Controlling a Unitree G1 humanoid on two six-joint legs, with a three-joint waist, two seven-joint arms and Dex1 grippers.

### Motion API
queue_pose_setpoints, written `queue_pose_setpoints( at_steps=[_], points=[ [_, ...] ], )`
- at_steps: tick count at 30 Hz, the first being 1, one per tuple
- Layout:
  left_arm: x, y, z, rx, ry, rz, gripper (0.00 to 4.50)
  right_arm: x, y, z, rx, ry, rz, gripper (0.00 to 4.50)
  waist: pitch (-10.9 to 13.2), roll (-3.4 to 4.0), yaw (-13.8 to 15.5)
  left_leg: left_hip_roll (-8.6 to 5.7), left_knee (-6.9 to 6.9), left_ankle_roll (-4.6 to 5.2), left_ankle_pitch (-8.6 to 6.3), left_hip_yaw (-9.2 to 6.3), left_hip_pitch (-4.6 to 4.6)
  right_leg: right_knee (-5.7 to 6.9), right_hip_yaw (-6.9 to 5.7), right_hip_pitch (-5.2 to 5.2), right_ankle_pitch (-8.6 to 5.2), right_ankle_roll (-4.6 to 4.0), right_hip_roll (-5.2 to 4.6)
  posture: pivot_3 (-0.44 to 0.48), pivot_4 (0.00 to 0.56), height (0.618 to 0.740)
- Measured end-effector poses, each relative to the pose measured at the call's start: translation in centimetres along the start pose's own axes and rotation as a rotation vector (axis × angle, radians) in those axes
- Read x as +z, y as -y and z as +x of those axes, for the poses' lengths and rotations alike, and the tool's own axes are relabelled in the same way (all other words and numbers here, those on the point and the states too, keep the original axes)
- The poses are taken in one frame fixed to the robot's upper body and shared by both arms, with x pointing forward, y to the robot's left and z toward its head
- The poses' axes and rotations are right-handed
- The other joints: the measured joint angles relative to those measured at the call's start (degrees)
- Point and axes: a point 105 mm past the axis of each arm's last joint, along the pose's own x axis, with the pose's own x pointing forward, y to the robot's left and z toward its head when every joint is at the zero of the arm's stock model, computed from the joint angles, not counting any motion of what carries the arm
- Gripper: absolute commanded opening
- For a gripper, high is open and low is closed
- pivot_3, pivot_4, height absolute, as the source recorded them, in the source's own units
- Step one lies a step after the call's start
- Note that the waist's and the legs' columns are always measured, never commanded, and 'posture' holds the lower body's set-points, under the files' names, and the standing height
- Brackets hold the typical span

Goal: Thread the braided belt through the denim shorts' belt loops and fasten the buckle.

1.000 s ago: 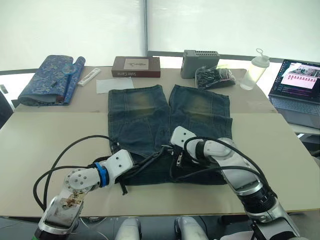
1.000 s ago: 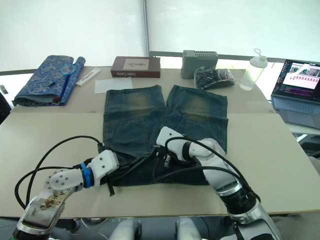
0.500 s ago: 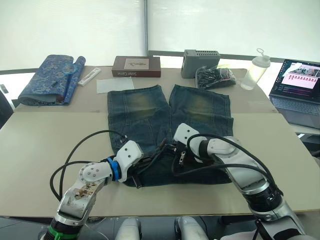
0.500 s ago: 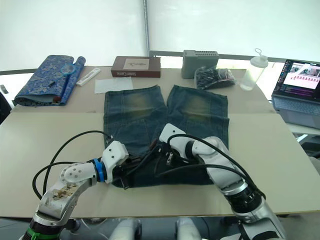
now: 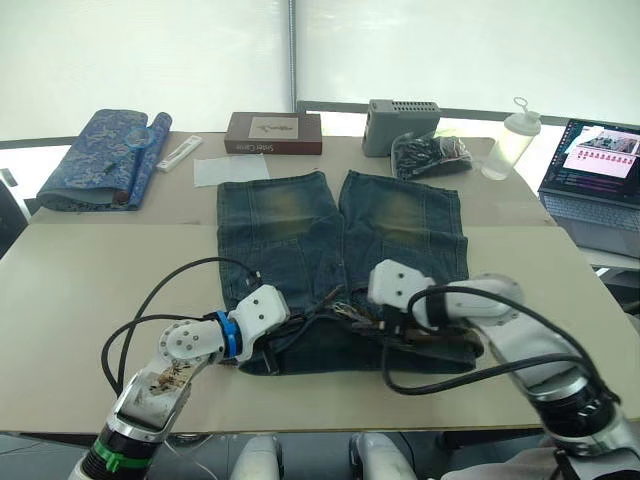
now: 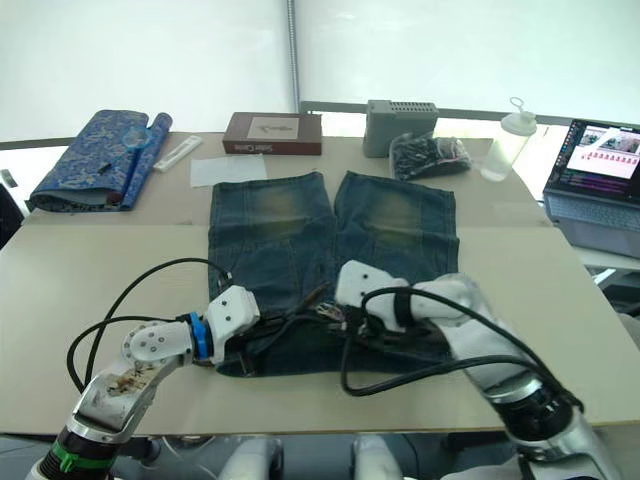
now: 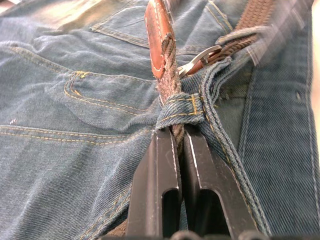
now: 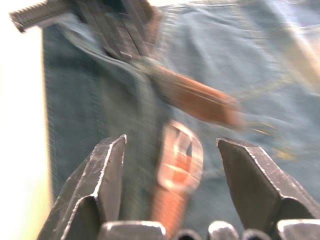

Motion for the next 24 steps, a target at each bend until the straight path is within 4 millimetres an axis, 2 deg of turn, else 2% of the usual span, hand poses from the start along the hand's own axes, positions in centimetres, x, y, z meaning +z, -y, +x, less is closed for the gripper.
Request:
queue_pose_setpoints(
  at_steps=[5,10,15,19,24],
  points=[
    [-0.1,-0.1,0.0,-0.008,0.007,0.038,0.00,1.3,1.4,0.1,-0.055,0.020,-0.136,3.05,0.00,0.01,-0.12,0.00,-0.03,0.00,0.00,0.00,0.00,-0.01,0.00,-0.04,0.00,-0.03,0.01,0.000,0.150,0.718],
    [-0.1,-0.2,0.2,-0.013,0.011,0.053,0.00,0.8,0.7,1.7,-0.013,0.005,-0.201,3.05,0.00,0.01,-0.03,-0.01,-0.03,0.00,0.00,0.01,-0.05,-0.05,0.01,-0.03,0.01,-0.01,0.00,0.000,0.150,0.718],
    [0.0,-0.2,0.3,-0.020,0.015,0.075,0.00,0.9,1.0,2.5,-0.001,-0.004,-0.285,1.60,0.01,0.02,-0.01,-0.01,-0.03,0.00,0.00,0.01,-0.03,-0.03,0.01,-0.03,0.02,0.00,0.01,0.000,0.150,0.718],
    [0.1,-0.3,0.2,-0.026,0.005,0.113,0.00,1.5,1.4,2.6,0.000,0.007,-0.323,0.11,0.01,0.02,0.00,0.00,-0.03,0.00,0.00,0.01,-0.03,-0.03,0.00,-0.03,0.02,0.00,0.01,0.000,0.150,0.718],
    [-0.1,-0.5,-0.1,-0.041,-0.012,0.122,0.00,1.3,1.1,2.6,0.034,0.003,-0.325,0.02,0.01,0.02,0.00,0.00,-0.03,0.00,0.00,0.01,-0.04,-0.03,0.01,-0.04,0.02,0.00,0.01,0.000,0.150,0.718]
  ],
)
